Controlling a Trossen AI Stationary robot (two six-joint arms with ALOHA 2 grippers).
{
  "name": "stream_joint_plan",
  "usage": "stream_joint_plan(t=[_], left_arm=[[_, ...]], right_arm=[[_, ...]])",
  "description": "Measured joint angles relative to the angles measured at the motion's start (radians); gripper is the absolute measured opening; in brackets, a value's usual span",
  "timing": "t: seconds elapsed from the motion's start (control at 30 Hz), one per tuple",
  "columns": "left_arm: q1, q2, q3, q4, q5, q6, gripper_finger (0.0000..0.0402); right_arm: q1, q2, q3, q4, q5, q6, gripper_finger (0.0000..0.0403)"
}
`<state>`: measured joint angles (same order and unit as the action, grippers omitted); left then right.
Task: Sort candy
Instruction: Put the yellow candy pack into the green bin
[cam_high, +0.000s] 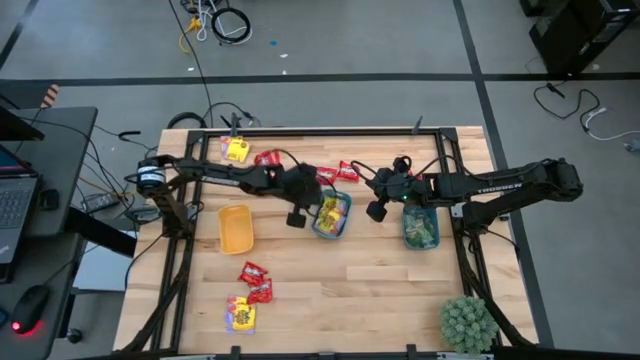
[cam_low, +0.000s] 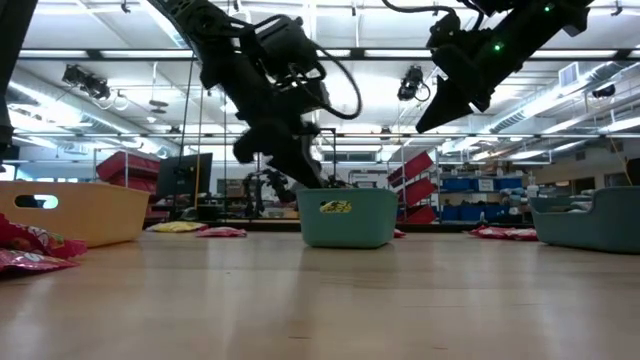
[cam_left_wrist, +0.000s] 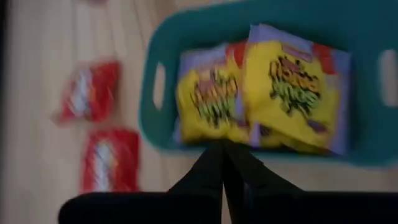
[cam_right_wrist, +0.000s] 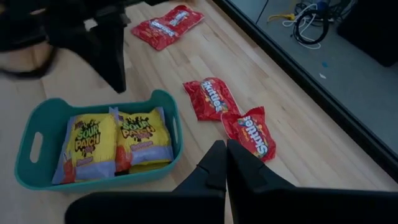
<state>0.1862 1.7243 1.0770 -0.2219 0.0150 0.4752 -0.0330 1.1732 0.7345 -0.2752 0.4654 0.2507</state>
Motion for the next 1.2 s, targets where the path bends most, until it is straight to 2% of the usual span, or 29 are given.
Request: stream_joint_plan(t=[0.1, 0.37, 0.63, 0.77, 1.03, 1.2], left_arm=[[0.061, -0.033, -0.001, -0.053, 0.061, -0.121, 0.0004], [0.292, -0.078, -0.001, -0.251, 0.023, -0.358, 0.0001], [0.494, -0.078, -0.002, -0.427, -0.198, -0.467, 0.0006], [0.560, -0.078, -0.002, -0.448, -0.265, -0.402, 0.0034], [0.693, -0.018, -0.002, -0.420, -0.272, -0.354, 0.0124], [0.748, 0.033, -0.002, -0.385, -0.291, -0.374, 0.0161]], right_arm=[[0.000, 0.000, 0.000, 0.009, -0.008, -0.004, 0.0000], [0.000, 0.000, 0.000, 0.021, -0.016, -0.019, 0.0000], [-0.001, 0.000, 0.000, 0.025, -0.016, -0.030, 0.0000], [-0.001, 0.000, 0.000, 0.043, -0.016, -0.047, 0.0000], [-0.001, 0.000, 0.000, 0.058, -0.020, -0.063, 0.0000], [-0.001, 0.000, 0.000, 0.058, -0.022, -0.063, 0.0000]])
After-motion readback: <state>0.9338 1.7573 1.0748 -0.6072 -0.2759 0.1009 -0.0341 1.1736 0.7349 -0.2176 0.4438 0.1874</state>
